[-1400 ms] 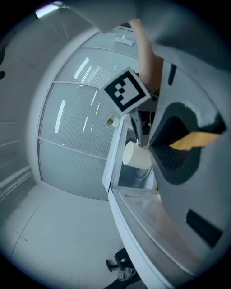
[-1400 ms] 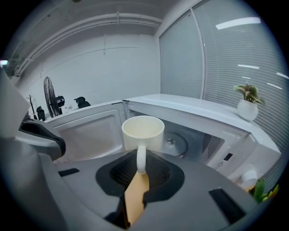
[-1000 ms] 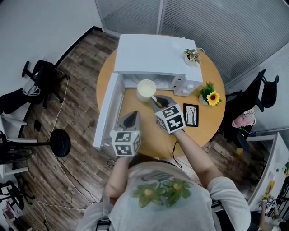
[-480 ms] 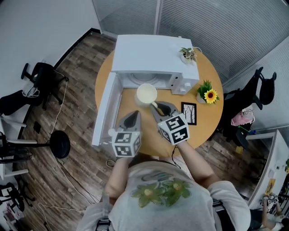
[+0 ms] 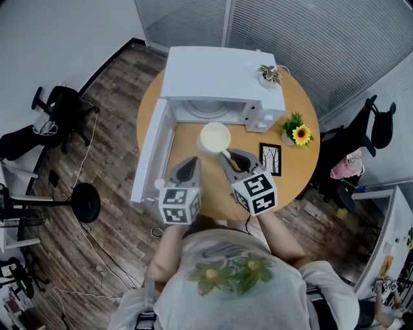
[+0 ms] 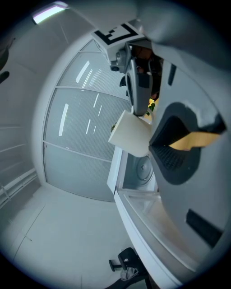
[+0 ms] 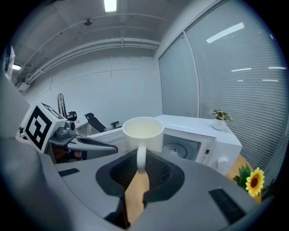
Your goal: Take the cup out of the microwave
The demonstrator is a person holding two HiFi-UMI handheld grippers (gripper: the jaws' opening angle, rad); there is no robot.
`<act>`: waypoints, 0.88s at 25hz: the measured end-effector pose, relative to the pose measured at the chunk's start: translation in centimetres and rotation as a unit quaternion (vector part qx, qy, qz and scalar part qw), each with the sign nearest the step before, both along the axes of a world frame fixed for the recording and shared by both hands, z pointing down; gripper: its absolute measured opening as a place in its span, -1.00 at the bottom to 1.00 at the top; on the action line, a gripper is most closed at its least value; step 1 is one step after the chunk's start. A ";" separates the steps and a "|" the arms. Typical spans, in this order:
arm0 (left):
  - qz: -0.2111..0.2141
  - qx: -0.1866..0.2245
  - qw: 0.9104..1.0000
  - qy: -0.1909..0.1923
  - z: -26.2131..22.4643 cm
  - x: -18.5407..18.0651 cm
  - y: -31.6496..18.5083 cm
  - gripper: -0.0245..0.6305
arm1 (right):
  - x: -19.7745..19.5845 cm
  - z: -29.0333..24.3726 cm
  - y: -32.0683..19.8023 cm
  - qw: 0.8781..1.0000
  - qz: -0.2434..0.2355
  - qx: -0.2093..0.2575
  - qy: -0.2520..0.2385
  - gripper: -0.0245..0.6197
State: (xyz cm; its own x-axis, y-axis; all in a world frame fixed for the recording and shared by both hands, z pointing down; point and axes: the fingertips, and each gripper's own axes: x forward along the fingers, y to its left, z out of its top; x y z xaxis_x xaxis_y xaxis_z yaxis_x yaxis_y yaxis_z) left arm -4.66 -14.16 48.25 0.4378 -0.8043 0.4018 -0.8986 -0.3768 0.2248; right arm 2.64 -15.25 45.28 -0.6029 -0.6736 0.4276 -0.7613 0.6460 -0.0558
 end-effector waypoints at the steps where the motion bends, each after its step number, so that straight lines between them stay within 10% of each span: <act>1: -0.001 0.001 1.000 0.000 0.0 0.0 0.1 -0.92 | 0.1 0.0 0.2 1.000 -0.001 -0.001 0.001 -0.74; 22: -0.004 0.042 0.999 -0.015 -2.0 0.0 1.2 -0.92 | 1.0 3.1 1.2 0.999 -0.021 -0.038 0.018 -0.74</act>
State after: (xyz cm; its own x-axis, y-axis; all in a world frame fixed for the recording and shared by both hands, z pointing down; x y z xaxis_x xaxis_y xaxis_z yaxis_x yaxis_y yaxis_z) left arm -4.69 -13.01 46.25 0.4199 -0.8390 0.3461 -0.9076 -0.3858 0.1658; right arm 3.64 -14.07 48.38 -0.6131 -0.6125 0.4990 -0.7359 0.6726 -0.0785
